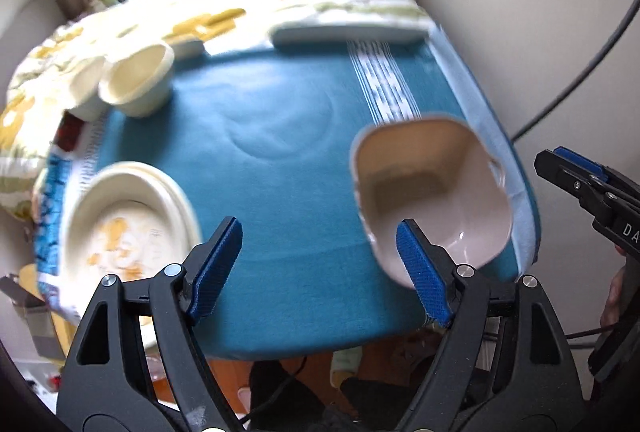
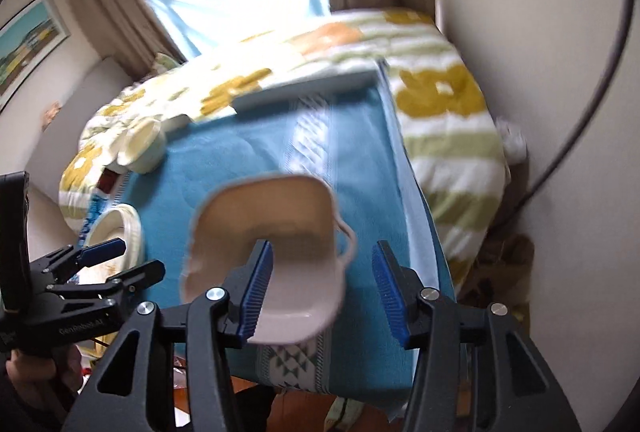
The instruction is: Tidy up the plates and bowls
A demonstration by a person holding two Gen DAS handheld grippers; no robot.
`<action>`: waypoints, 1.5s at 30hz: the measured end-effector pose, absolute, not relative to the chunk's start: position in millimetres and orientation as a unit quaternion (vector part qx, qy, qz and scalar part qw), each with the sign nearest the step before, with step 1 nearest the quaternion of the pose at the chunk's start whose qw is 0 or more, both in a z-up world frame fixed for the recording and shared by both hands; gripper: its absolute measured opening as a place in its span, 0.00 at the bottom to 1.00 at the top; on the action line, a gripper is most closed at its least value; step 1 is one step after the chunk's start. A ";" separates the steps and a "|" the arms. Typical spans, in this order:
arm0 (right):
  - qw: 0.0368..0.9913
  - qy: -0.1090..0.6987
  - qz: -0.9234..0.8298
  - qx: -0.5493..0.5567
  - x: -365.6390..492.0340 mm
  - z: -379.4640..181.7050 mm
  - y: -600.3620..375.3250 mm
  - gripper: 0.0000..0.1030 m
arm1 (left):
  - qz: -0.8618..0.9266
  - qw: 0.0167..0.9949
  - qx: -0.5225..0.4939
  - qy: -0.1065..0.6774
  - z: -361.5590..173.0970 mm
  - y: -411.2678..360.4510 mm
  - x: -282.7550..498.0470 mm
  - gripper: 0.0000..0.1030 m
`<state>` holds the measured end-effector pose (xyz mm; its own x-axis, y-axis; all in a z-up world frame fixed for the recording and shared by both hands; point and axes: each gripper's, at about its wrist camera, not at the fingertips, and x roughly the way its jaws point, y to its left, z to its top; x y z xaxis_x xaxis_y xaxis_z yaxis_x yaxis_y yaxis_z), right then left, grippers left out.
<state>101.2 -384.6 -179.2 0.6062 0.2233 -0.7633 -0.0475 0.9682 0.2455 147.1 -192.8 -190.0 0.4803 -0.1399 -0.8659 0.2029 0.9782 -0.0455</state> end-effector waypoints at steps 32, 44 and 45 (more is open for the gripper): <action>0.798 0.565 0.166 0.127 358.4 -242.5 -119.5 0.68 | -0.065 0.814 -0.153 0.557 -256.0 77.7 379.6 0.58; 0.780 0.588 0.163 0.141 389.6 -277.5 -100.2 0.31 | -0.082 0.800 -0.128 0.580 -291.8 71.2 418.8 0.33; 0.779 0.589 0.163 0.142 390.3 -278.9 -99.9 0.29 | -0.082 0.799 -0.125 0.583 -293.5 70.4 419.8 0.30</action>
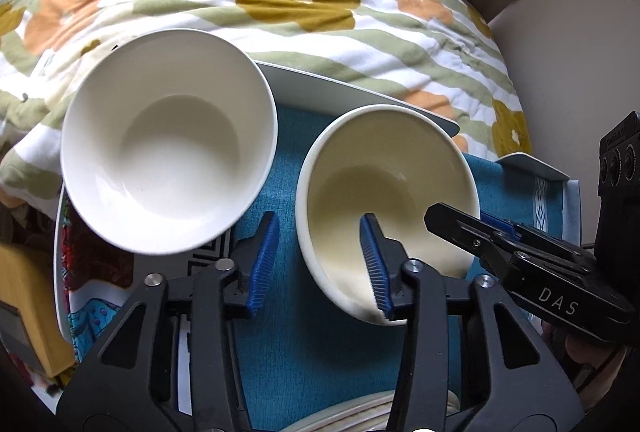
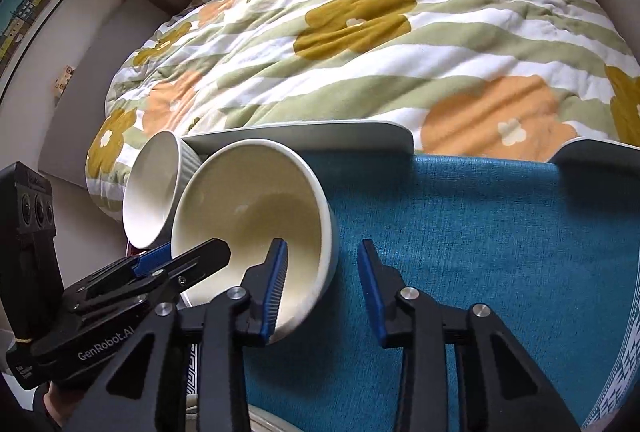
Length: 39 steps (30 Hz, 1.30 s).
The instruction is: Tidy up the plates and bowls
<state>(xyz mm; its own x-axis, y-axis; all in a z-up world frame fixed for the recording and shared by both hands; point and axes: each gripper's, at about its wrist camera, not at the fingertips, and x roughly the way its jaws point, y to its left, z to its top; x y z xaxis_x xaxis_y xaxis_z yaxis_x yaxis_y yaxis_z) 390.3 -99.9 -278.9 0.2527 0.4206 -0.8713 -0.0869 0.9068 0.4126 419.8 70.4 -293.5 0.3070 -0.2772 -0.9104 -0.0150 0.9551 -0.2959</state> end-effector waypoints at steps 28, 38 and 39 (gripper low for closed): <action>0.801 0.558 0.154 0.156 353.7 -228.7 -134.4 0.14 | -0.100 0.822 -0.084 0.554 -234.2 30.2 384.3 0.16; 0.824 0.520 0.155 0.163 278.2 -181.4 -213.5 0.14 | -0.110 0.838 -0.069 0.531 -183.1 -57.2 309.5 0.16; 0.825 0.518 0.154 0.164 269.9 -179.2 -224.2 0.14 | -0.110 0.838 -0.068 0.531 -180.1 -69.3 300.8 0.16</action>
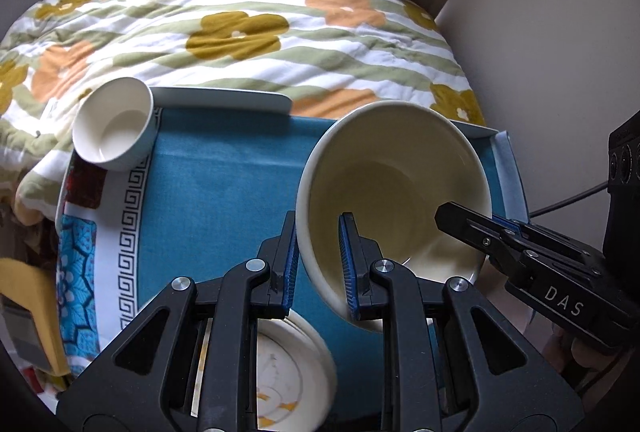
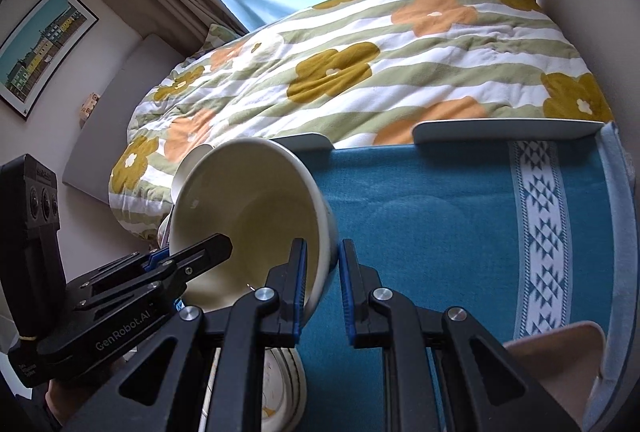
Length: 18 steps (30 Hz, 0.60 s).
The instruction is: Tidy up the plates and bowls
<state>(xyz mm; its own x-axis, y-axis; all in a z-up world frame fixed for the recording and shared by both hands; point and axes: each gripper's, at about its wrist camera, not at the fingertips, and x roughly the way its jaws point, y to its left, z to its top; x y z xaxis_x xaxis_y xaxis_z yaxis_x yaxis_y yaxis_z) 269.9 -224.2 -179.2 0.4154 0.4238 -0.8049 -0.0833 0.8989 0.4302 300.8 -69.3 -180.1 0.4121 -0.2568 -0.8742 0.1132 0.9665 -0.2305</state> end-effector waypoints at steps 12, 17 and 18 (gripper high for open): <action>0.832 0.518 0.120 0.161 175.5 -173.9 -358.9 0.14 | -0.148 0.823 -0.070 0.545 -183.8 -209.0 212.6 0.17; 0.823 0.532 0.108 0.167 152.0 -190.3 -385.5 0.14 | -0.158 0.809 -0.038 0.565 -198.5 -242.9 198.1 0.16; 0.820 0.535 0.105 0.171 148.6 -194.6 -389.0 0.14 | -0.159 0.806 -0.029 0.570 -201.8 -247.3 196.4 0.17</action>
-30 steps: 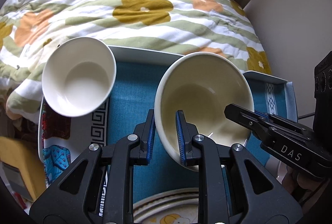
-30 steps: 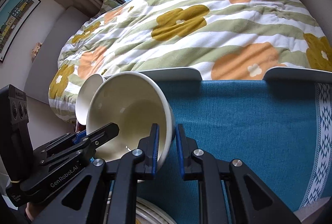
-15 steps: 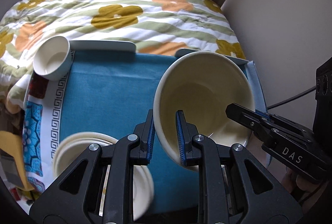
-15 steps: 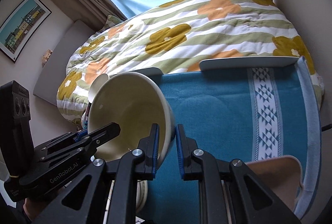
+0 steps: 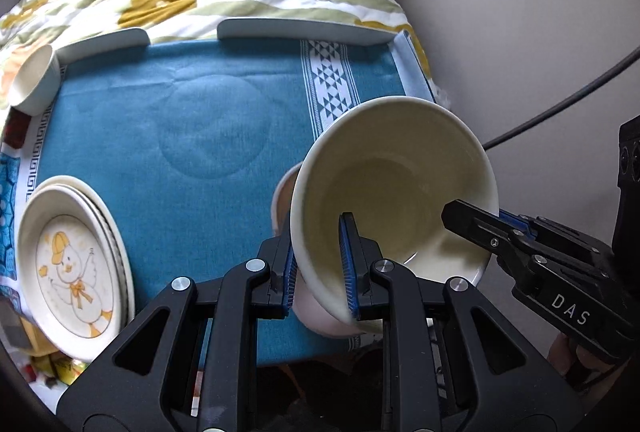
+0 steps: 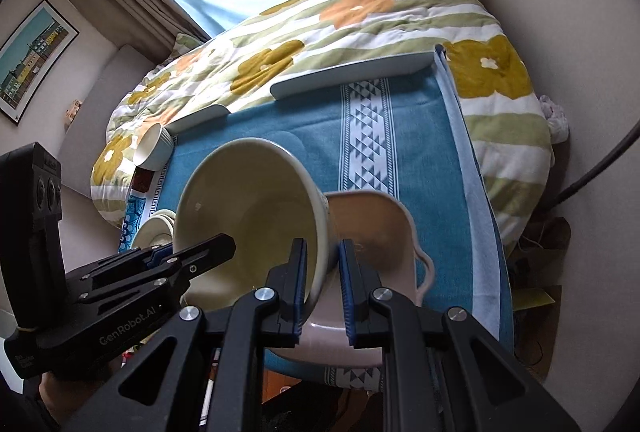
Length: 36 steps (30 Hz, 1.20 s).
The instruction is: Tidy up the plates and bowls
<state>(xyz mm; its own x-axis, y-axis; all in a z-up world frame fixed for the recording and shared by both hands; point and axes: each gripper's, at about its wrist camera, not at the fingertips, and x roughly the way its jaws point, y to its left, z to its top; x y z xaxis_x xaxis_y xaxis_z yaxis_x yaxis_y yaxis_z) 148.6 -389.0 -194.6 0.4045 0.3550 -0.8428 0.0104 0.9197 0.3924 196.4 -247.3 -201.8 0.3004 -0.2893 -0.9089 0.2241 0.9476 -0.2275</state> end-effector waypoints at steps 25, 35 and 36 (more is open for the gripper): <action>0.781 0.588 0.049 0.204 144.2 -259.9 -395.8 0.14 | -0.183 0.746 0.120 0.628 -272.0 -287.5 216.4 0.17; 0.779 0.593 0.041 0.200 140.3 -262.1 -392.9 0.14 | -0.179 0.753 0.173 0.609 -276.3 -297.5 211.7 0.17; 0.779 0.593 0.040 0.199 139.9 -261.8 -392.7 0.14 | -0.177 0.755 0.179 0.606 -276.3 -298.9 210.7 0.17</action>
<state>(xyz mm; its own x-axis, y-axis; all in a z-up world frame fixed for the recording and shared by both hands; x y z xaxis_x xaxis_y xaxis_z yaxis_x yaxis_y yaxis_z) 139.9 -392.7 -261.8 0.2939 0.2986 -0.9080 0.1734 0.9175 0.3578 210.7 -298.9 -276.3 0.2031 -0.0505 -0.9779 0.4835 0.8736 0.0553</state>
